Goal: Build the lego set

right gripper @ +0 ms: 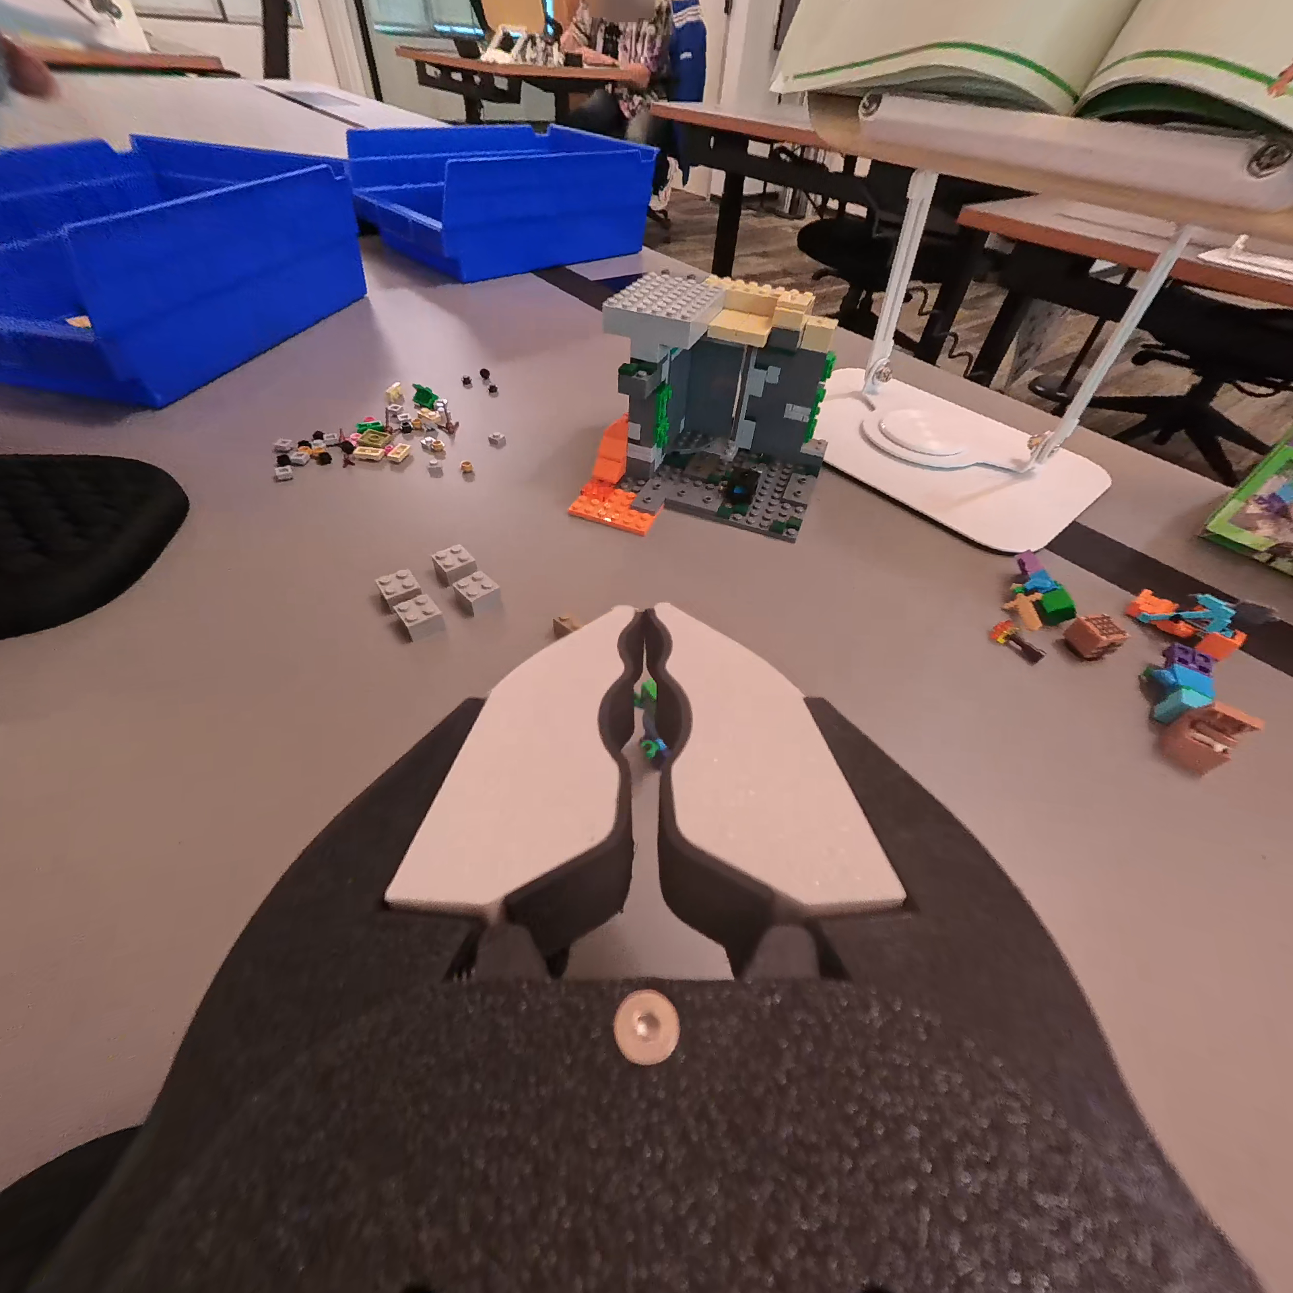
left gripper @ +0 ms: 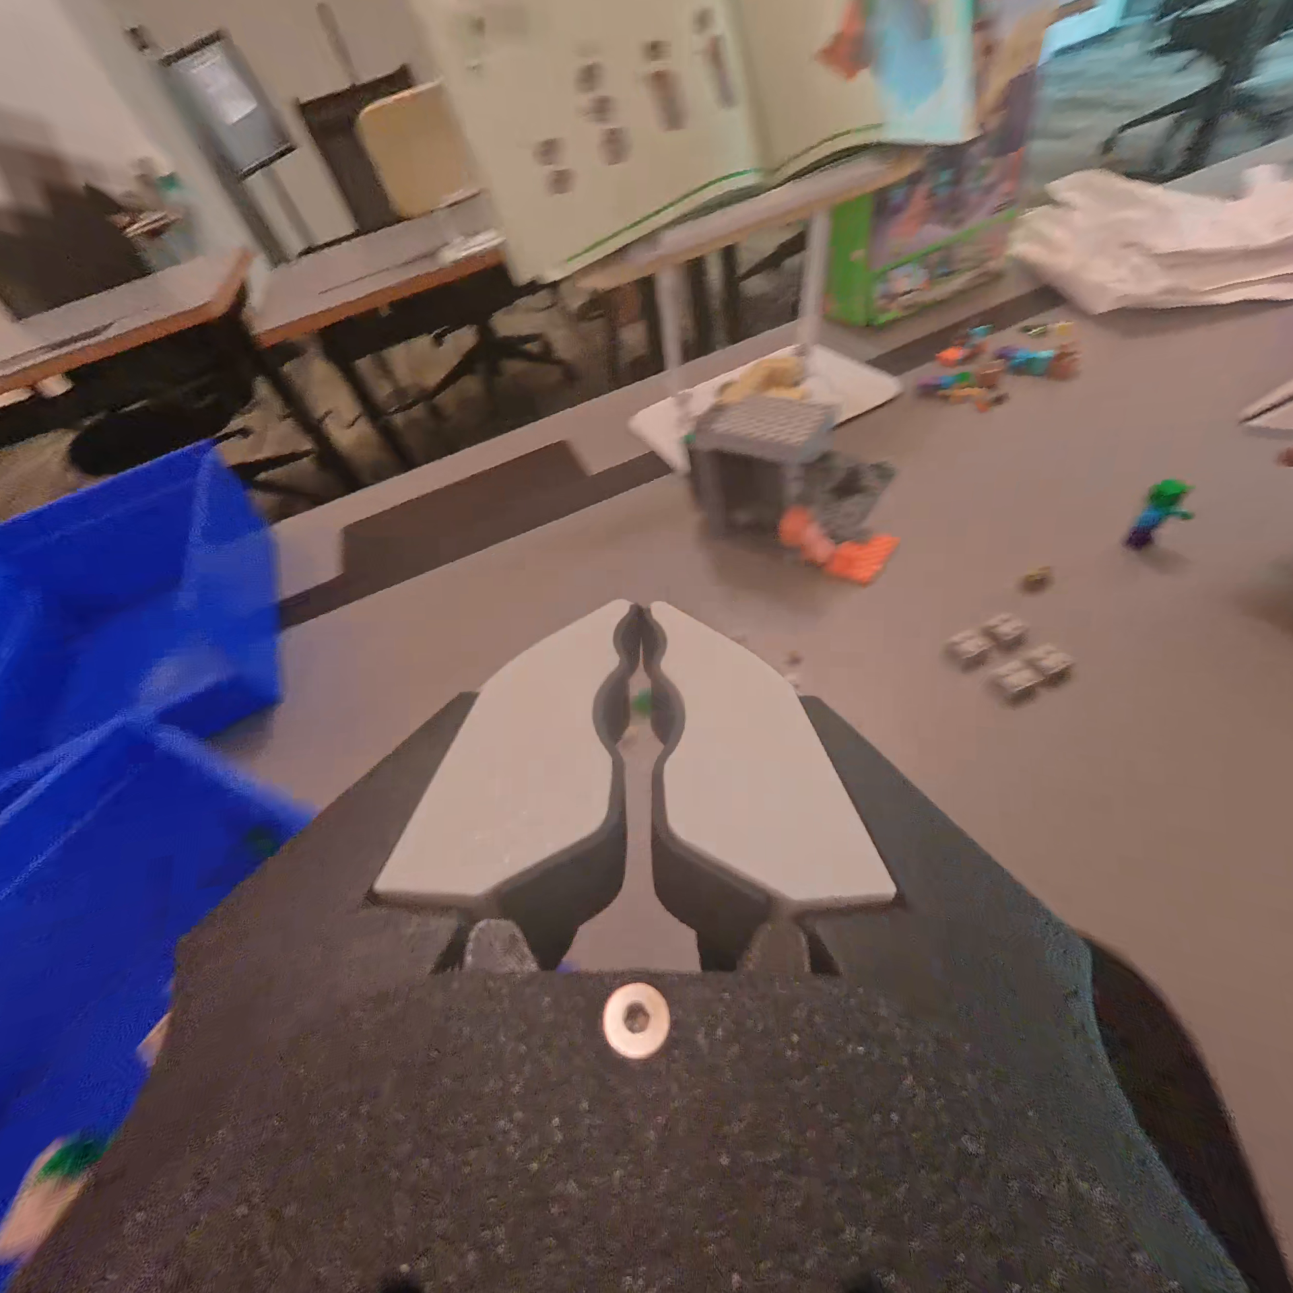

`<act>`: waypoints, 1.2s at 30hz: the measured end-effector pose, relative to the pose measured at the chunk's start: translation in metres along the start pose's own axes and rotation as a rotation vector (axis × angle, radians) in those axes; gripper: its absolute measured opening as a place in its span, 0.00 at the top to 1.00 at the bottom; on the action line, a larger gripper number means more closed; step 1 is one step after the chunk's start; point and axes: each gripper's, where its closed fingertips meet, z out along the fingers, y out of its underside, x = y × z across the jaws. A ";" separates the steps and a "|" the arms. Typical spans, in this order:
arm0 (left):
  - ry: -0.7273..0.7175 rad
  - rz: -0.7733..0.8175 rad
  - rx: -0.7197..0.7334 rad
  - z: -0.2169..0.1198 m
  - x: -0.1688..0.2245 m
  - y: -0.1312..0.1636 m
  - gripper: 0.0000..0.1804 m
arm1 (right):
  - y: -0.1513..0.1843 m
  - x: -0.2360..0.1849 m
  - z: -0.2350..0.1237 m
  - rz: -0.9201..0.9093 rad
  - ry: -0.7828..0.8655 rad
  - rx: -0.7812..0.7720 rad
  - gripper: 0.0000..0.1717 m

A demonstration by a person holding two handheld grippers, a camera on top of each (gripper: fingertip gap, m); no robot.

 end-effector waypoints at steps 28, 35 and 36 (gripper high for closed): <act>0.321 0.230 -1.093 -0.065 -0.149 0.216 0.88 | 0.021 -0.011 0.018 -0.079 -0.018 -0.095 1.00; 0.341 0.197 -1.117 -0.048 -0.149 0.220 0.91 | 0.025 -0.009 0.019 -0.080 -0.011 -0.110 1.00; 0.346 0.203 -1.132 -0.049 -0.148 0.220 0.90 | 0.025 -0.009 0.019 -0.079 -0.010 -0.112 1.00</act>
